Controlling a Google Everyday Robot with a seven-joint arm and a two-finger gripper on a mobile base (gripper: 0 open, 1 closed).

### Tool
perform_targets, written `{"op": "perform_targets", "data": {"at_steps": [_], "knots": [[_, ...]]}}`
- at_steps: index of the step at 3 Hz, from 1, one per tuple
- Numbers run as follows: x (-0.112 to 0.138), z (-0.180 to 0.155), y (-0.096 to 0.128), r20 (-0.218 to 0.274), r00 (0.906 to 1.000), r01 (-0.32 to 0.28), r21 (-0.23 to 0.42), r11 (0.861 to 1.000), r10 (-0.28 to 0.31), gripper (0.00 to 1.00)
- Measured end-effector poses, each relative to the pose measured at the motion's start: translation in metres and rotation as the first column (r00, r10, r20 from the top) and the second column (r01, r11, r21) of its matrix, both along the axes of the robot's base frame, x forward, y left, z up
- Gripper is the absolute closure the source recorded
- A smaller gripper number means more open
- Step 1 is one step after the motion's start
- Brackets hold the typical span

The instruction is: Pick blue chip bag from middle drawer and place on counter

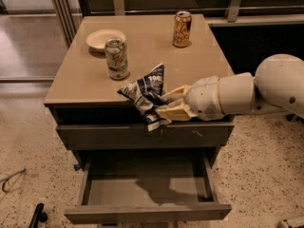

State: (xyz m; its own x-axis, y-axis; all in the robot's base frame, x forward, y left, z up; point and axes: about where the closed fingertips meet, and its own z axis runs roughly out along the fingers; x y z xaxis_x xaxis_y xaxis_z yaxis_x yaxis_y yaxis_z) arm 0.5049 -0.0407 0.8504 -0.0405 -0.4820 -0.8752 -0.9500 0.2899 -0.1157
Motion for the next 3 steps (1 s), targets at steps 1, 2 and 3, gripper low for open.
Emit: {"op": "perform_targets", "data": {"at_steps": [1, 2, 3], "knots": [[0.026, 0.02, -0.017, 0.026, 0.9991, 0.035, -0.022, 0.999, -0.035, 1.0], [0.058, 0.026, -0.036, 0.064, 0.9951, 0.076, -0.014, 0.997, -0.075, 1.0], [0.088, 0.021, -0.048, 0.088, 0.9907, 0.103, 0.01, 0.995, -0.104, 1.0]]}}
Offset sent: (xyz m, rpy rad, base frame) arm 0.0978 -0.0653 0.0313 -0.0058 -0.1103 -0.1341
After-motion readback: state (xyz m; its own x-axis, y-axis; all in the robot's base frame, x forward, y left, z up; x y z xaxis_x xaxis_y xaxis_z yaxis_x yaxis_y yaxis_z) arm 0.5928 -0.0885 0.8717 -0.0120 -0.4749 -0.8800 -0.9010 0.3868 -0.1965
